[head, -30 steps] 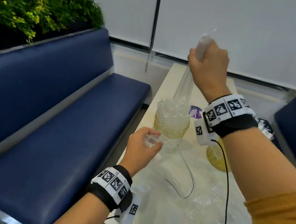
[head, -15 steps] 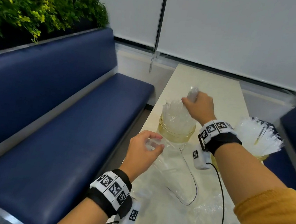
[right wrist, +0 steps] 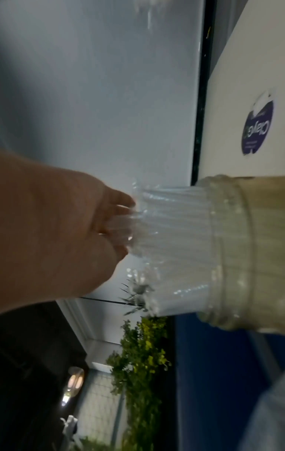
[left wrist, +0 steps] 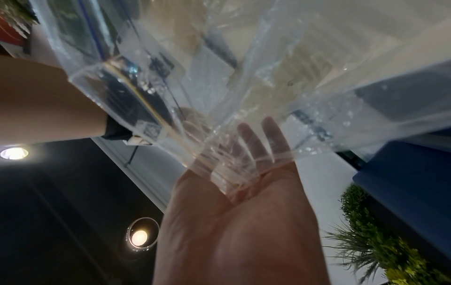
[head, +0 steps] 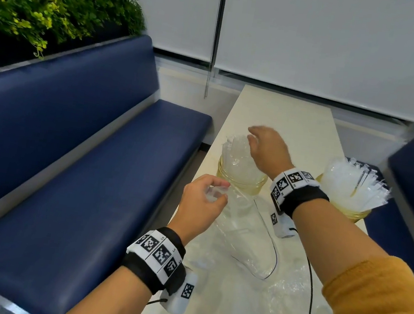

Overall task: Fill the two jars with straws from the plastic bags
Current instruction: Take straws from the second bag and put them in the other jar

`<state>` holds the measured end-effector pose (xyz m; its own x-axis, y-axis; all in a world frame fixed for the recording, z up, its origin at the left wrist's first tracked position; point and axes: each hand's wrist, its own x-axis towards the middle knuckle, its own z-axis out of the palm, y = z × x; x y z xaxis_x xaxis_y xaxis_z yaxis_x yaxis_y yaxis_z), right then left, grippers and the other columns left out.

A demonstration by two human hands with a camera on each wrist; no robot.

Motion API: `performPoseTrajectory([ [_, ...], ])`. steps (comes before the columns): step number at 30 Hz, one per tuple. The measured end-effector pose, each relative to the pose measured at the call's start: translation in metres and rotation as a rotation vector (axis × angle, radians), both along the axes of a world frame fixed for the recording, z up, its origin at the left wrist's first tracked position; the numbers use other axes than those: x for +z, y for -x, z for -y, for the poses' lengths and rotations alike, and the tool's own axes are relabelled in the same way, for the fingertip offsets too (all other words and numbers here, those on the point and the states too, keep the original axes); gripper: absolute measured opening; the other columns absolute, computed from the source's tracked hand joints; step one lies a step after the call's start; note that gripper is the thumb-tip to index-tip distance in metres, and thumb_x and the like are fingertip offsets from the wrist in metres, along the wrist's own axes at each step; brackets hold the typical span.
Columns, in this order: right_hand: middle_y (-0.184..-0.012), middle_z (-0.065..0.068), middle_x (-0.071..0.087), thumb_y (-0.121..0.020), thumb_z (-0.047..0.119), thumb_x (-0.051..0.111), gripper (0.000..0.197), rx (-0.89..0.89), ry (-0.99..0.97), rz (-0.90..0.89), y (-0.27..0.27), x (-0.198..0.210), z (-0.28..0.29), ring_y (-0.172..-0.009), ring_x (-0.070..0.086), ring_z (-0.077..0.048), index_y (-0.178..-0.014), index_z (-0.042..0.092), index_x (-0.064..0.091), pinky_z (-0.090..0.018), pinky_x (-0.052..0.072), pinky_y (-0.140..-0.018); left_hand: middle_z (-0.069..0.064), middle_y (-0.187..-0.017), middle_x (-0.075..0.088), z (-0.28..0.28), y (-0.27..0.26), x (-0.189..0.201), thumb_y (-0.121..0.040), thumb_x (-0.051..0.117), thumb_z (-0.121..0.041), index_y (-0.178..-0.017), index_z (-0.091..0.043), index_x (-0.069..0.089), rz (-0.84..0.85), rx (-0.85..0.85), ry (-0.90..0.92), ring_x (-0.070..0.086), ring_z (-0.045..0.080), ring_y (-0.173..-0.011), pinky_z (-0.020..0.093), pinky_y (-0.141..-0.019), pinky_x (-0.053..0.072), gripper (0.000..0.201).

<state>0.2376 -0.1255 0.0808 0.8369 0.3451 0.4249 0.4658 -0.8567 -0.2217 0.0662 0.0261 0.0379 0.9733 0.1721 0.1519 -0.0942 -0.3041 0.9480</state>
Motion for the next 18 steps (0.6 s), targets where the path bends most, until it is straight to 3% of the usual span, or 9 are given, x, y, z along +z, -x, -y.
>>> performPoseTrajectory([
  [3,-0.121,-0.016,0.061,-0.107,0.022,0.031,0.036,0.064,0.308,-0.045,0.005,-0.015,0.003,-0.112,0.055,-0.031,-0.12,0.001,0.057,-0.043,0.045,-0.097,-0.011,-0.112,0.07,0.002,-0.003,0.001,-0.092,0.065,-0.009,-0.109,-0.02,0.072,0.006,-0.004,-0.024,0.063,0.001,-0.105,0.004,-0.081,0.045,0.022],
  [6,-0.116,-0.014,0.061,-0.107,0.023,0.03,0.036,0.064,0.194,0.01,0.008,-0.01,0.004,-0.108,0.057,-0.032,-0.118,0.002,0.057,-0.044,0.044,-0.096,-0.01,-0.113,0.071,0.005,-0.005,0.001,-0.093,0.064,-0.008,-0.11,-0.02,0.073,0.018,-0.006,-0.033,0.064,0.002,-0.106,0.007,-0.089,0.044,0.022],
  [9,-0.122,-0.015,0.06,-0.106,0.021,0.033,0.036,0.001,0.052,0.096,0.01,-0.005,0.006,-0.112,0.056,-0.033,-0.126,0.0,0.054,-0.044,0.044,-0.1,-0.007,-0.115,0.071,0.009,-0.006,0.003,-0.094,0.061,-0.005,-0.112,-0.017,0.072,0.007,-0.025,0.008,0.066,0.009,-0.11,0.02,-0.101,0.047,0.024],
  [12,-0.142,-0.015,0.05,-0.108,0.027,0.029,0.043,-0.003,0.208,-0.136,0.016,-0.013,0.007,-0.131,0.045,-0.033,-0.14,0.003,0.045,-0.046,0.036,-0.11,-0.005,-0.117,0.07,0.012,-0.004,0.006,-0.094,0.057,0.0,-0.114,-0.015,0.071,-0.007,-0.06,0.036,0.066,0.013,-0.112,0.033,-0.108,0.049,0.029],
  [14,-0.155,-0.013,0.038,-0.108,0.032,0.031,0.049,-0.045,0.195,-0.184,0.024,-0.016,0.013,-0.143,0.033,-0.031,-0.149,0.009,0.038,-0.048,0.025,-0.118,-0.005,-0.117,0.07,0.015,-0.002,0.007,-0.094,0.055,0.002,-0.116,-0.016,0.07,-0.014,-0.091,0.033,0.066,0.014,-0.113,0.038,-0.11,0.048,0.032],
  [16,-0.148,-0.01,0.046,-0.105,0.036,0.039,0.046,-0.07,0.049,-0.1,0.039,-0.004,0.014,-0.137,0.039,-0.03,-0.145,0.015,0.047,-0.046,0.032,-0.113,-0.005,-0.119,0.07,0.017,-0.001,0.007,-0.093,0.054,0.004,-0.118,-0.018,0.069,-0.012,-0.114,0.032,0.066,0.014,-0.114,0.04,-0.109,0.049,0.036],
  [18,-0.122,-0.005,0.062,-0.1,0.036,0.047,0.033,-0.102,-0.043,-0.002,0.063,0.018,0.012,-0.114,0.055,-0.026,-0.122,0.018,0.065,-0.04,0.046,-0.093,-0.005,-0.122,0.069,0.019,-0.001,0.006,-0.089,0.052,0.008,-0.12,-0.019,0.068,-0.025,-0.153,0.03,0.066,0.015,-0.114,0.039,-0.106,0.051,0.045],
])
